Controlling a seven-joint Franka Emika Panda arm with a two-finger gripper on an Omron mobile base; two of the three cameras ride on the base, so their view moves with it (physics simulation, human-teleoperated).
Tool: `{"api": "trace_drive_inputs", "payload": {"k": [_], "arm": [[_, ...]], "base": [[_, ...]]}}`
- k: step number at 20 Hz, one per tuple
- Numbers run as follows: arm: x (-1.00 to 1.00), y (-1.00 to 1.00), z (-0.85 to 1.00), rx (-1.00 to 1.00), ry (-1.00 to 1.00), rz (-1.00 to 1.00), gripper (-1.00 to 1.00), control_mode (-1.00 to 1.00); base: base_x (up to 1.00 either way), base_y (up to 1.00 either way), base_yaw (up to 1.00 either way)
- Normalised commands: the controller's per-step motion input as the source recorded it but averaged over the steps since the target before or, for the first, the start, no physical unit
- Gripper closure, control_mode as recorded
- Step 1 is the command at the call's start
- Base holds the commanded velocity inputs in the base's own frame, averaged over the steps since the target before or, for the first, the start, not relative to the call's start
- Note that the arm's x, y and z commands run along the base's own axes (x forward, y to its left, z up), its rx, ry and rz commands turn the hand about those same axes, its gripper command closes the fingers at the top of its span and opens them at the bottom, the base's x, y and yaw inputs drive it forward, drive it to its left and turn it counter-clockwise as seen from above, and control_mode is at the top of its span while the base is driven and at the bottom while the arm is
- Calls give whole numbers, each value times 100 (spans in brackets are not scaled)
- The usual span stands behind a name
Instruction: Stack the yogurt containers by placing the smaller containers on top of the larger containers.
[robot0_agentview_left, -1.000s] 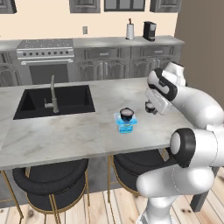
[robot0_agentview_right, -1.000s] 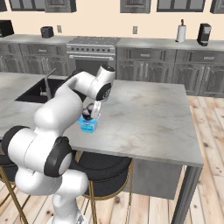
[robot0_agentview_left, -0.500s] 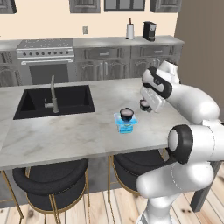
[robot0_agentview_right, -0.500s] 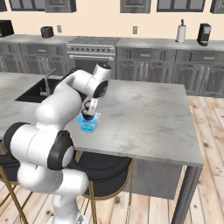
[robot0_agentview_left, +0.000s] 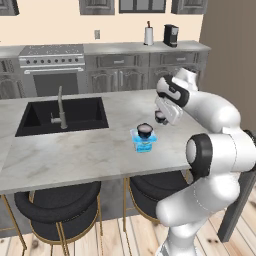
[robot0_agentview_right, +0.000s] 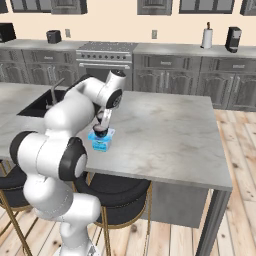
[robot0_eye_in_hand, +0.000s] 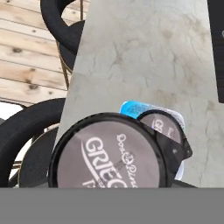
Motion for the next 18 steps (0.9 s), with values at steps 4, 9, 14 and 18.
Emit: {"api": "trace_drive_inputs", "payload": {"k": [4,9,14,18], "arm": [[29,6,0,0,-1,2,100,-100],[27,5,0,0,0,2,100,-100],[25,4,0,0,0,3,100,-100],[24,7,0,0,0,4,100,-100]], "base": [[0,0,0],[0,0,0],[0,0,0],[0,0,0]]}}
